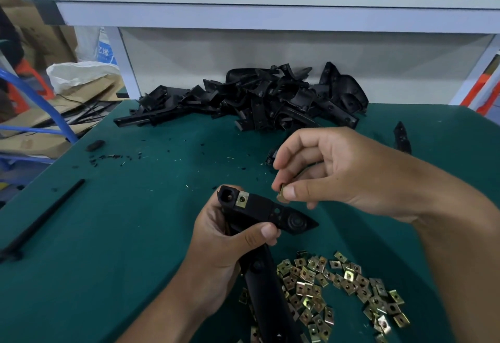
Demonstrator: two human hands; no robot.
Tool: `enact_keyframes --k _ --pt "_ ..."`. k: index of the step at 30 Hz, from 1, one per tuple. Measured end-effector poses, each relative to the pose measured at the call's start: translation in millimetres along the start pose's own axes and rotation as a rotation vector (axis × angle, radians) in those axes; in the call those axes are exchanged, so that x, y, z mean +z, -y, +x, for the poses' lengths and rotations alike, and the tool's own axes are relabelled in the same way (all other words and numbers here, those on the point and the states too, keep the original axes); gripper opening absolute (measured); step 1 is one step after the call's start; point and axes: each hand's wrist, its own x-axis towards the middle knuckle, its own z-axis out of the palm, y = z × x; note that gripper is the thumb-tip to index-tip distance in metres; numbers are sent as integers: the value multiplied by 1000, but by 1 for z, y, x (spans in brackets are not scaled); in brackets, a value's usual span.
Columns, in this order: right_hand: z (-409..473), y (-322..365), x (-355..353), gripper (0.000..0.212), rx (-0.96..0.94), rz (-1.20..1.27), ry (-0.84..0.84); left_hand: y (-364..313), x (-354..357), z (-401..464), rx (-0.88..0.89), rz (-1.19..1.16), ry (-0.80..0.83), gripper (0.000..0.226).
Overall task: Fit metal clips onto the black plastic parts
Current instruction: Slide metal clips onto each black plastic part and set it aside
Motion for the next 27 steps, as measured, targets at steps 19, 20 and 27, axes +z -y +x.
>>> enact_keyframes --k 19,20,27 --pt "1 0 6 27 67 12 -43 2 0 -1 37 64 -21 36" --pt "1 0 6 27 68 8 -54 2 0 -1 35 71 -26 37" --pt "2 1 9 28 105 11 -100 5 -1 -1 25 101 -52 39"
